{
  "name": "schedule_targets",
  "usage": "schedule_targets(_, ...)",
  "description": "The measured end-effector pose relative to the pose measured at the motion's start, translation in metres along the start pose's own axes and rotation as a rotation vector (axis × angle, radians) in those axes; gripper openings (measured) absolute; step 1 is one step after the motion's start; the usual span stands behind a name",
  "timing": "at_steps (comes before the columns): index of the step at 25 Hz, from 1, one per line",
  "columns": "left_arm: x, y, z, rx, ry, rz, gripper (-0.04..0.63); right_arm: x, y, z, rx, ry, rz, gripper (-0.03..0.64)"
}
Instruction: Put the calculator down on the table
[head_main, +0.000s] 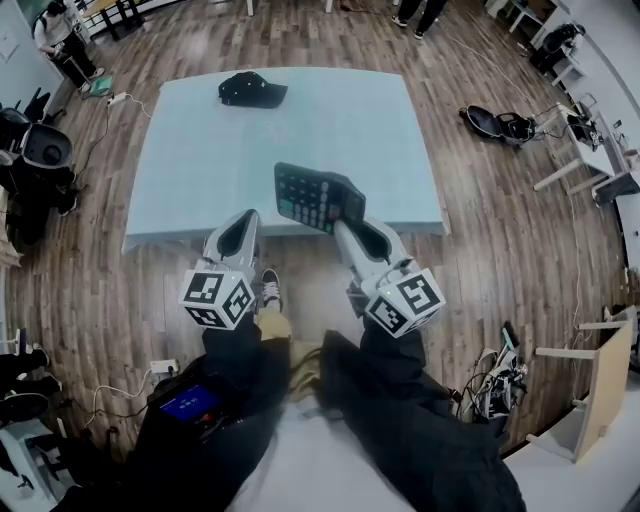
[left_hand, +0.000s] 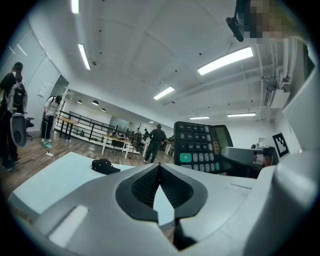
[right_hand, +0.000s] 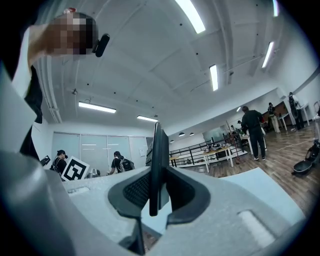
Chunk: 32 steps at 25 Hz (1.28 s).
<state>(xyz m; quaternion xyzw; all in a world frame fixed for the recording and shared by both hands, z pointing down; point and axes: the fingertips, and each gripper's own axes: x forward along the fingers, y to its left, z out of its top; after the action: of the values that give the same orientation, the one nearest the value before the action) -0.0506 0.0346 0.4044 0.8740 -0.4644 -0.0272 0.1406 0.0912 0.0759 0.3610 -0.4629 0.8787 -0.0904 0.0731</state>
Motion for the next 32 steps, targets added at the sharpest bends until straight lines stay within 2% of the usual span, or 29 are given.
schedule_targets(24,0.142,0.154,0.032,-0.067,0.082,-0.034,-0.002,0.198,-0.077,-0.017,0.061,0.090,-0.073,0.066)
schedule_targets(32,0.170,0.184,0.028,-0.079,0.120,-0.041,-0.002,0.237,-0.094,-0.038,0.089,0.141,-0.092,0.066)
